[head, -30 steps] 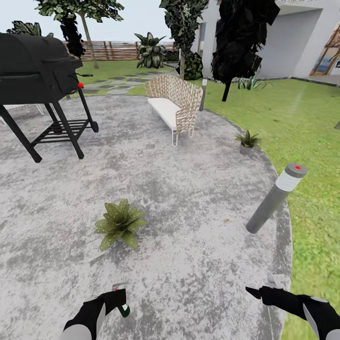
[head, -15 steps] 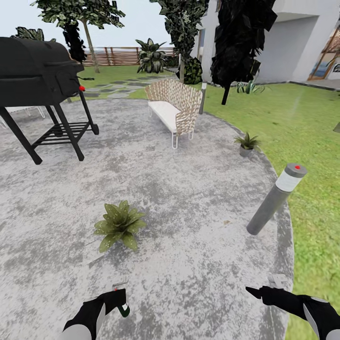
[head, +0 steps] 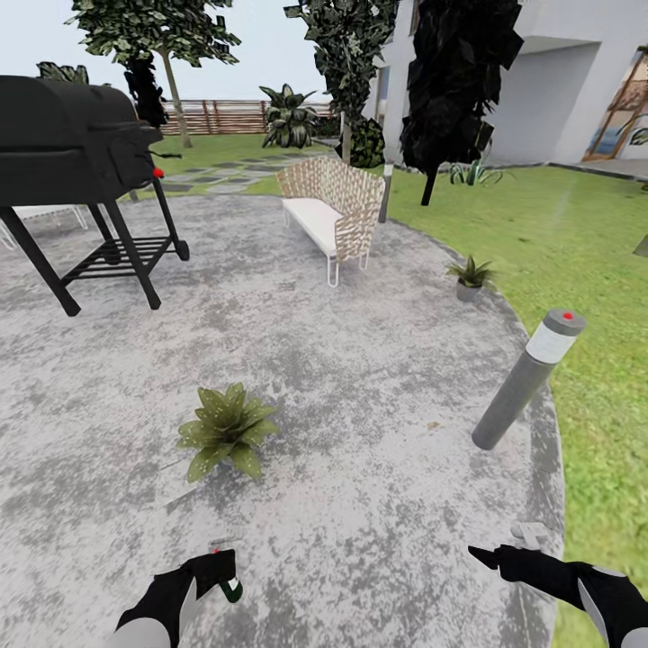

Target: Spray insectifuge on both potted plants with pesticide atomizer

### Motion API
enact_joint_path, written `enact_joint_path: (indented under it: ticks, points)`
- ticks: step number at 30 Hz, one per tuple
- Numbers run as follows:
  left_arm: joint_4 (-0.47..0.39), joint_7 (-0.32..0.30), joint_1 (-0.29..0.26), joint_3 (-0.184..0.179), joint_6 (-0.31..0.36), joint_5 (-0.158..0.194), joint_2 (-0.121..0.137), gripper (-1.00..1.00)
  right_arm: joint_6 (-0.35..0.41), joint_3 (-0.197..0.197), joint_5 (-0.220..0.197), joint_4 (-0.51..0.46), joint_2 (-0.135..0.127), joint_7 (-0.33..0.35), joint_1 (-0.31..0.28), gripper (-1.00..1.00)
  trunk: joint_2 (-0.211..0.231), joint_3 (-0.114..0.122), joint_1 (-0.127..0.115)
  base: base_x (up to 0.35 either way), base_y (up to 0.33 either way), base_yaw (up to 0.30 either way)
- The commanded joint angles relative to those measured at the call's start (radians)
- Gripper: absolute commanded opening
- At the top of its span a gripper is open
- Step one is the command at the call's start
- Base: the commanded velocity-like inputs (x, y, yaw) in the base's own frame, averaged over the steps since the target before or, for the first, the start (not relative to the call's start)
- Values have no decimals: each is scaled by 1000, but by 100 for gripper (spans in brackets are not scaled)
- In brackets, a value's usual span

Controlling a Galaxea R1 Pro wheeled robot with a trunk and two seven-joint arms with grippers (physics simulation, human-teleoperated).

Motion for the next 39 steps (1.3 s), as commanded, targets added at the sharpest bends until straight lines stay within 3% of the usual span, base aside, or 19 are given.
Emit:
enact_joint_path:
  ticks: [1, 7, 12, 15, 24, 29, 39]
  points:
    - [-7, -10, -1, 5, 3, -5, 11, -100, 10, -9, 3, -1, 1, 7, -1, 100, -8, -2, 4, 0, 0, 0]
    - [-54, -11, -8, -8, 5, -6, 15, -100, 15, -11, 1, -5, 2, 11, -1, 100, -50, -12, 27, 0, 0, 0]
    - [-68, -12, -10, -103, 6, -5, 14, -100, 15, -12, 1, -5, 8, 9, -1, 100, -85, -20, 46, 0, 0, 0]
    - [-82, -17, -10, -125, 8, -5, 14, -100, 10, -14, 1, -5, 6, 8, -1, 100, -106, -24, 58, 0, 0, 0]
    - [-123, -40, -10, -132, 12, -5, 14, -100, 6, -114, 1, -3, 4, 8, -1, 100, -169, -38, 92, 0, 0, 0]
    - [-123, -40, -10, -133, 12, -5, 14, -100, 6, -123, 1, -3, 4, 7, -1, 100, -204, -46, 111, 0, 0, 0]
    - [-136, -40, -10, -132, 11, -5, 14, -100, 5, -124, 1, -3, 4, 7, -1, 100, -204, -30, 111, 0, 0, 0]
